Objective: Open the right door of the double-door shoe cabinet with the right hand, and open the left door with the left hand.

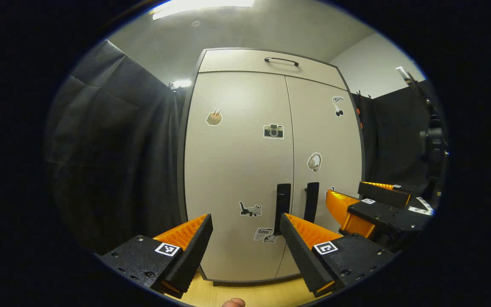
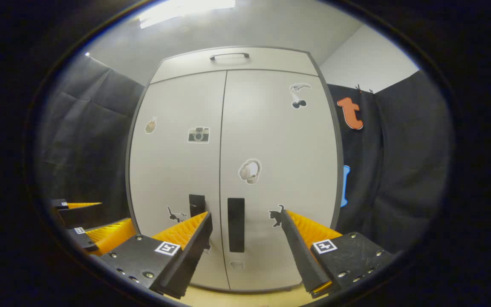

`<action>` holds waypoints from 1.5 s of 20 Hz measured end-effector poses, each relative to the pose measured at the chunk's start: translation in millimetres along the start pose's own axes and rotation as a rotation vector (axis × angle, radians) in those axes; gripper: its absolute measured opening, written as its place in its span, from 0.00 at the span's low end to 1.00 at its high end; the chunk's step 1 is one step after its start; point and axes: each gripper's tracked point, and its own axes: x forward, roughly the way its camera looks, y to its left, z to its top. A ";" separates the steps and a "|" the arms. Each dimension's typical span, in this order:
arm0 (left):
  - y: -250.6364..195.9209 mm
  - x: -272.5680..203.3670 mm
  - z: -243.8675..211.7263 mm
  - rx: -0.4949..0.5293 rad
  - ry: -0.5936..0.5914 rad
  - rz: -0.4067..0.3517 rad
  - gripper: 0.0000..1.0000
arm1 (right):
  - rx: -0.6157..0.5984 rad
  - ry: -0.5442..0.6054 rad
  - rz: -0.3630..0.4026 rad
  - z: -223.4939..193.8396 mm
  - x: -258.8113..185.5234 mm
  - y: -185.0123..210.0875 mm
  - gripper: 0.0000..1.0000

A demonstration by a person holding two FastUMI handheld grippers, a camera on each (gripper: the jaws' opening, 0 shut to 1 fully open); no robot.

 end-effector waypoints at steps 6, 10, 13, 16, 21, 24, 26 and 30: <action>38.8 3.1 0.5 0.016 -0.004 0.088 0.98 | -0.021 0.083 0.014 -35.3 41.9 10.8 0.80; 53.1 6.6 -3.3 0.016 0.006 0.125 0.98 | -0.029 0.096 0.011 -46.0 56.8 12.9 0.68; 54.8 9.1 -8.7 0.015 0.018 0.131 0.98 | -0.034 0.113 0.014 -55.5 68.2 14.7 0.70; 56.6 10.6 -11.6 0.025 0.026 0.138 0.98 | -0.031 0.121 0.008 -59.1 70.9 15.7 0.51; 58.3 10.4 -13.1 0.022 0.029 0.135 0.98 | -0.015 0.126 -0.020 -63.4 73.6 20.3 0.32; 61.0 8.5 -14.3 0.024 0.033 0.139 0.98 | -0.021 0.124 -0.021 -64.0 75.9 19.5 0.28; 61.9 7.2 -16.0 0.025 0.034 0.139 0.98 | -0.014 0.130 -0.013 -64.9 73.9 19.3 0.27; 62.0 4.3 -20.0 0.020 0.043 0.137 0.98 | -0.017 0.125 0.011 -64.2 71.0 19.4 0.21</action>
